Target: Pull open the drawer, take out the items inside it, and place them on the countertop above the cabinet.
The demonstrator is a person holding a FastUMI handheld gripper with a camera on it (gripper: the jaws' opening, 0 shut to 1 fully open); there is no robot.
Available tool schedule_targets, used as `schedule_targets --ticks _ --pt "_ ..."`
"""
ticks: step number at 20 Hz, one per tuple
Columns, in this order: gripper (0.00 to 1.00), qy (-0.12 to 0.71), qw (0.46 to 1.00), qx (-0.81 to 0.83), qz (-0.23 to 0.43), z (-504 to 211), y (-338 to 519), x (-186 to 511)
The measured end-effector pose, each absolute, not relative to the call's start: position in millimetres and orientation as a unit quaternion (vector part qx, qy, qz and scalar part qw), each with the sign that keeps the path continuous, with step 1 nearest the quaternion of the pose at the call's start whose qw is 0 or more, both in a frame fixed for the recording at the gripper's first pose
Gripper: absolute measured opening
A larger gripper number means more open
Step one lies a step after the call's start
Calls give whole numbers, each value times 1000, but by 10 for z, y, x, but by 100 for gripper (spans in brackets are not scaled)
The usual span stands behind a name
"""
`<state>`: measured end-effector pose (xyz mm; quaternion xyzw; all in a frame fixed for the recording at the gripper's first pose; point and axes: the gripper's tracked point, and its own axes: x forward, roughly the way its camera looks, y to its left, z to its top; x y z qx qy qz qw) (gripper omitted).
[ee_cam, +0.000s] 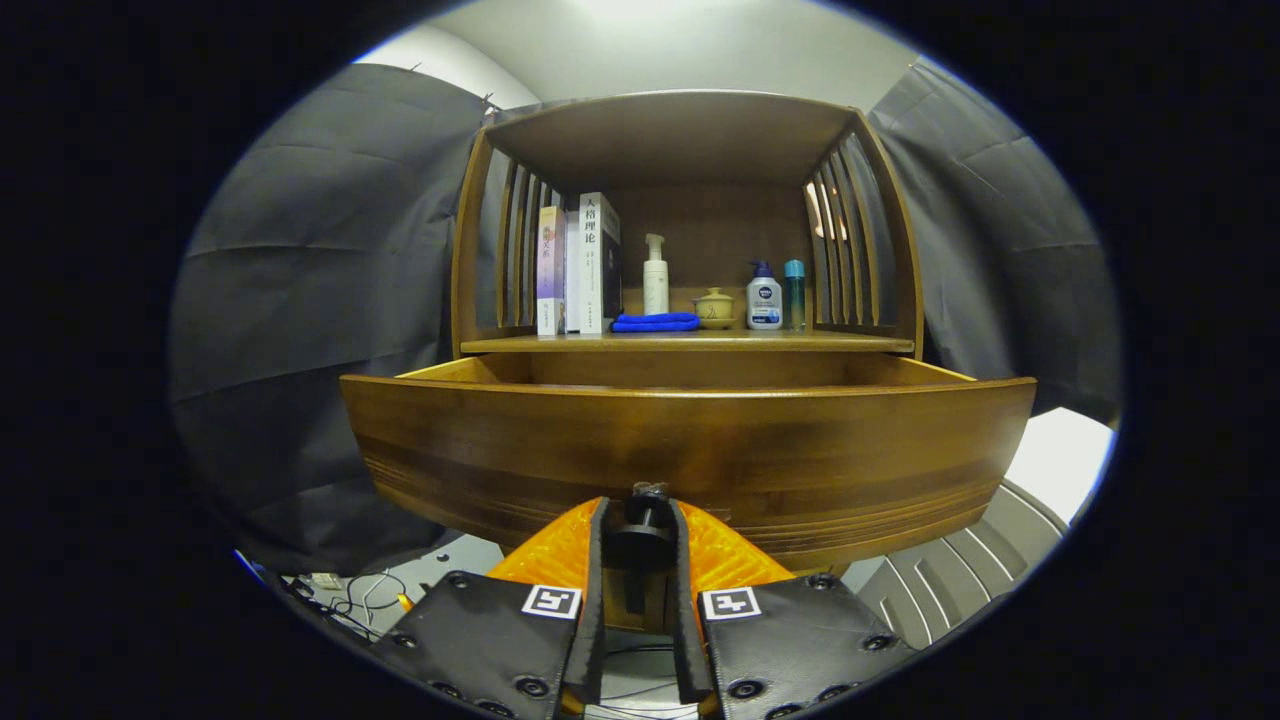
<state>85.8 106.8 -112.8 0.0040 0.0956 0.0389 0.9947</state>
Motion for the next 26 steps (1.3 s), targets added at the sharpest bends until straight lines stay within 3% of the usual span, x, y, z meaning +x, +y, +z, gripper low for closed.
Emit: schedule_targets --ticks 10,16,26 --pt "97 14 998 -31 51 -261 872 946" --pt "98 43 997 -30 64 123 844 1438" --pt "98 241 967 -28 74 -293 735 2178"
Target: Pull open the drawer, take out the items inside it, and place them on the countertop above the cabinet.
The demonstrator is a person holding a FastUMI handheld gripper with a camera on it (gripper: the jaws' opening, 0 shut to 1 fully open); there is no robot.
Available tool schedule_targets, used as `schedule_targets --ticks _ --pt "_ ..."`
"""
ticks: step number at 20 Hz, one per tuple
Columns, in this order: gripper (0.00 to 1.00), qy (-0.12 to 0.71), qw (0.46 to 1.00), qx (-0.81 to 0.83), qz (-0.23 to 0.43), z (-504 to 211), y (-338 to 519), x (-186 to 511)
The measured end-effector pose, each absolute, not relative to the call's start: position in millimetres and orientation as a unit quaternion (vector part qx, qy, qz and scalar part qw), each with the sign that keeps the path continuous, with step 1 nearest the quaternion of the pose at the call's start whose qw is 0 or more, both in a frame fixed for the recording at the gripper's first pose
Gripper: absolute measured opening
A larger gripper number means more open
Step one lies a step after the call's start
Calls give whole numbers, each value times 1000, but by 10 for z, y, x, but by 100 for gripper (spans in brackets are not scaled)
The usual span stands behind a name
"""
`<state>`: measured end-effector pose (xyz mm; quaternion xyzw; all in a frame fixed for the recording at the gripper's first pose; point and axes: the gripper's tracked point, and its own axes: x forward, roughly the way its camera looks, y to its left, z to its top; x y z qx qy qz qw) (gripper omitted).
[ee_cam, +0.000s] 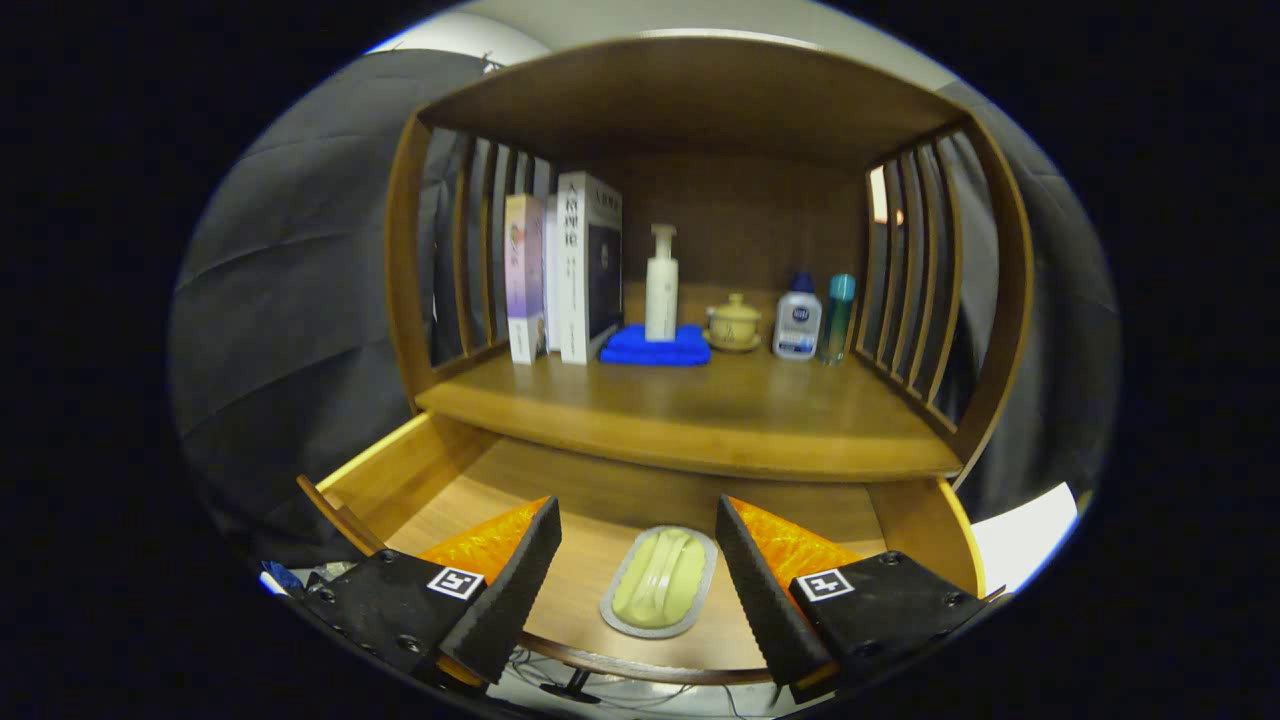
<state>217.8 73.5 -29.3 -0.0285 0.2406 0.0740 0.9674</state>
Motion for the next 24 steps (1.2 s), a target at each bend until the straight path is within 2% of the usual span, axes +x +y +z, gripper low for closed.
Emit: schedule_targets --ticks 6,10,17,19,24 --pt "96 339 938 -13 65 -740 653 2370" --pt "88 389 919 -4 67 -979 659 2350" --pt "33 410 910 22 62 -1111 694 2301" --pt "23 408 911 11 66 -1096 696 2249" --pt "23 362 929 -14 81 -883 739 2189"
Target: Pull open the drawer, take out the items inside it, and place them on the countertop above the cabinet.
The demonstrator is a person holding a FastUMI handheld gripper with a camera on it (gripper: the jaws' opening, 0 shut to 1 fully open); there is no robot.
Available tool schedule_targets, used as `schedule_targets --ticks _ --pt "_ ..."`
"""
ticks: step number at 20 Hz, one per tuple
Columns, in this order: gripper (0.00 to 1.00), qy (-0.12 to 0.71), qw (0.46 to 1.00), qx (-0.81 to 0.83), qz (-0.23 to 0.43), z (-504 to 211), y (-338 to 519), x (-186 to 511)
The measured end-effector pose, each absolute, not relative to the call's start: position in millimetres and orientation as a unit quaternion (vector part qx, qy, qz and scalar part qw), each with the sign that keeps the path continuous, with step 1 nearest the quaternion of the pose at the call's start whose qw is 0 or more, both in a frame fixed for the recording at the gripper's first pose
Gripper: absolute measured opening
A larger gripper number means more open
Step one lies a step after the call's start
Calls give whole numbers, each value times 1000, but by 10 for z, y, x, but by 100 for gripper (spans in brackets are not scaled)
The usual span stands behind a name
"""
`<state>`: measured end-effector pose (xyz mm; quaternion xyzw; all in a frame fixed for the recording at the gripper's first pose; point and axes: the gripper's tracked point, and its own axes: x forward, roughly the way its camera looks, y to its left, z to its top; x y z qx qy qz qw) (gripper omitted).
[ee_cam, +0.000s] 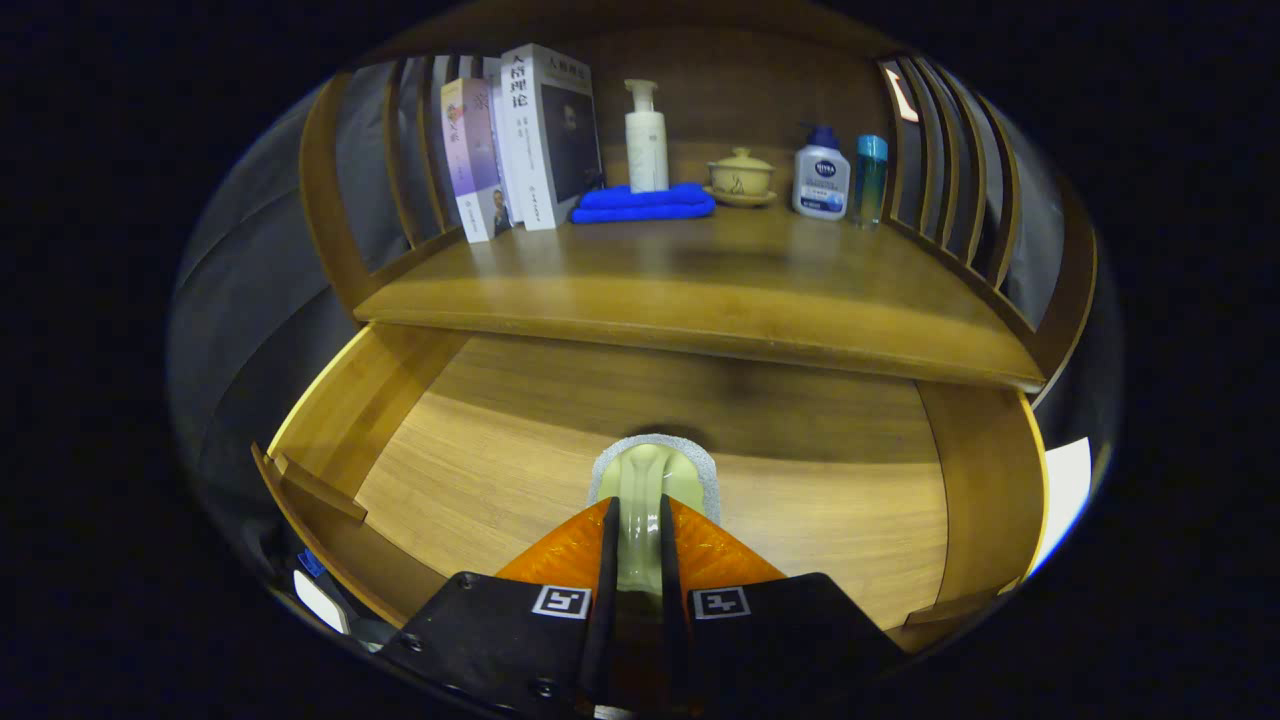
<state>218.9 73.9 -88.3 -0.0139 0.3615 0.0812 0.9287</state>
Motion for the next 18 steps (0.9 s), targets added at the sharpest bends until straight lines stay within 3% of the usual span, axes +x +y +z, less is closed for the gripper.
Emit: schedule_targets --ticks 18 --pt "23 203 975 -34 82 213 640 2182"
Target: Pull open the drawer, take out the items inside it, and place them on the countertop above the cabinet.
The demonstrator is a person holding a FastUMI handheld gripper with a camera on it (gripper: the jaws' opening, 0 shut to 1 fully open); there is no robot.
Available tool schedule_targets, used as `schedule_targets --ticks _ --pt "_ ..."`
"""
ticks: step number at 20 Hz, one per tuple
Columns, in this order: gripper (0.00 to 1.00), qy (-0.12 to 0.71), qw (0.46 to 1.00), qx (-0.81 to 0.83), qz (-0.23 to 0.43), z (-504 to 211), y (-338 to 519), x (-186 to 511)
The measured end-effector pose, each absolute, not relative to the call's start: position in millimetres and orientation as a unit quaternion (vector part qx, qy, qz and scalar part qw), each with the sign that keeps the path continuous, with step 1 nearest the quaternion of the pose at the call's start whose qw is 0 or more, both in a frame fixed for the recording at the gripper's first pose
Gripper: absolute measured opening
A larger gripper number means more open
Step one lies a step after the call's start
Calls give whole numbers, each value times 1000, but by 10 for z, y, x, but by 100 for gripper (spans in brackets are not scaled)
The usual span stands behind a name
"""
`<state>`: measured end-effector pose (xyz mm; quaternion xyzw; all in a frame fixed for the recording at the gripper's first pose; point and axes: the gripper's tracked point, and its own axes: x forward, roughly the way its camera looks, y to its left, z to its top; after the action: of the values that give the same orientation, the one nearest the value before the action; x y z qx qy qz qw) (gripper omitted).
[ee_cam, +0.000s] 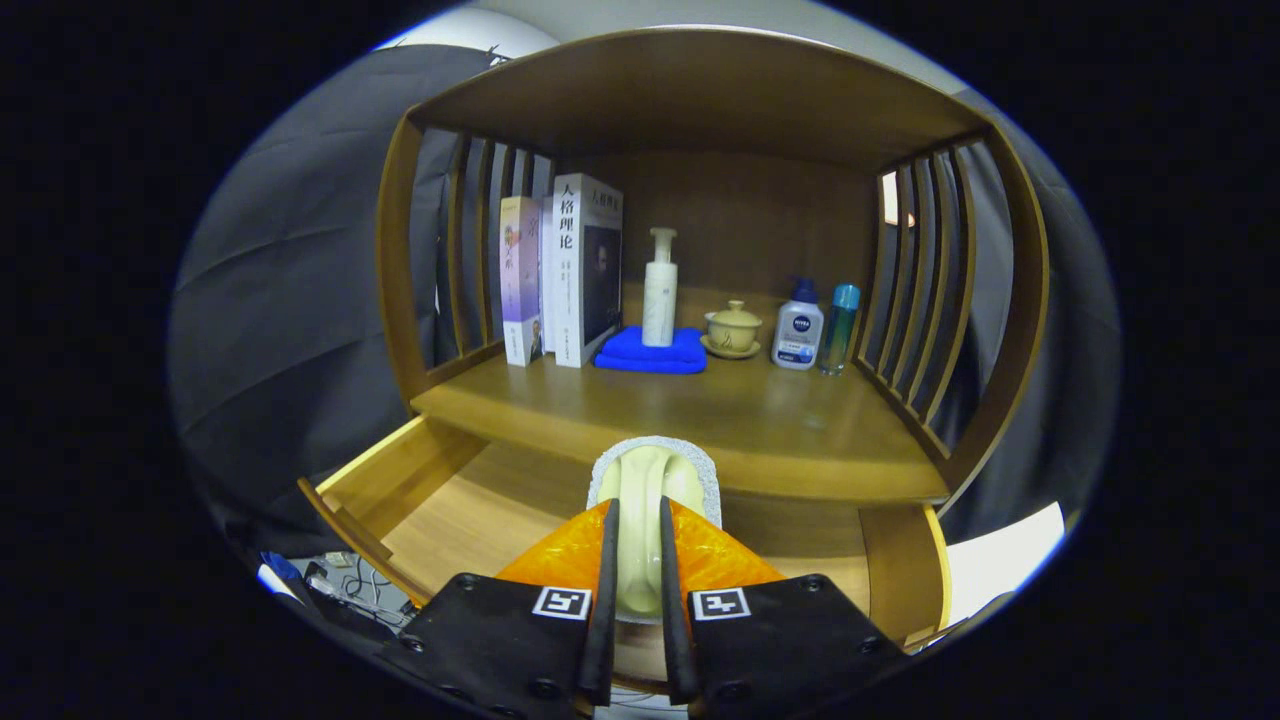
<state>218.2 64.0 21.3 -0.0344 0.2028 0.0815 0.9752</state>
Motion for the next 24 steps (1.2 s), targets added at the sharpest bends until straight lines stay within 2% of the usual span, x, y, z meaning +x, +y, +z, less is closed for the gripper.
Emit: schedule_targets --ticks 11,16,24 --pt "23 186 981 39 35 494 524 2774" --pt "23 197 978 65 -1 446 411 3158" --pt "23 203 974 96 -18 315 424 3573"
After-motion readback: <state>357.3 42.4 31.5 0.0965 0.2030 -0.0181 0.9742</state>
